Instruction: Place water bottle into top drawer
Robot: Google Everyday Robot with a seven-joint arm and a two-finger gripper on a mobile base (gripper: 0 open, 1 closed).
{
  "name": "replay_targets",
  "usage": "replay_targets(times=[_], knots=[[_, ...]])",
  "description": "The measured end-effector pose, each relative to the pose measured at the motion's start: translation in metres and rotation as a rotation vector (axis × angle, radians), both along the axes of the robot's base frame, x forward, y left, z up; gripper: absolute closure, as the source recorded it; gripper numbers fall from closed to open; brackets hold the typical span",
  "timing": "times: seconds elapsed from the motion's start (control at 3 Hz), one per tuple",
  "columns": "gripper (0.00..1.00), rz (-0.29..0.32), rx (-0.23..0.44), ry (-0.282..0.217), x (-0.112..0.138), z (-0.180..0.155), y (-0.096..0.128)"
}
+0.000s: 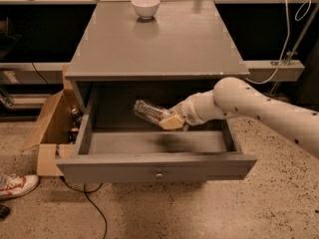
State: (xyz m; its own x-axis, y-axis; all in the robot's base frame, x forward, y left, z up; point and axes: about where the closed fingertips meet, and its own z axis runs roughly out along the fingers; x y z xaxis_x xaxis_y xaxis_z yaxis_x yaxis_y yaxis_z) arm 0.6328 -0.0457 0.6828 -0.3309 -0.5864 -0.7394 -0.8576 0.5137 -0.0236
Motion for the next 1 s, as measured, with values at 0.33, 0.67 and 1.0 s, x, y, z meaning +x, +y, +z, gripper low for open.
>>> replay_targets(times=[0.33,0.67,1.0], knots=[[0.74,-0.008,0.0,0.002,0.0014,-0.003,0.0003],[0.51,-0.008,0.0,0.002,0.0014,-0.003,0.0003],[0.28,-0.008,0.0,0.002,0.0014,-0.003,0.0003]])
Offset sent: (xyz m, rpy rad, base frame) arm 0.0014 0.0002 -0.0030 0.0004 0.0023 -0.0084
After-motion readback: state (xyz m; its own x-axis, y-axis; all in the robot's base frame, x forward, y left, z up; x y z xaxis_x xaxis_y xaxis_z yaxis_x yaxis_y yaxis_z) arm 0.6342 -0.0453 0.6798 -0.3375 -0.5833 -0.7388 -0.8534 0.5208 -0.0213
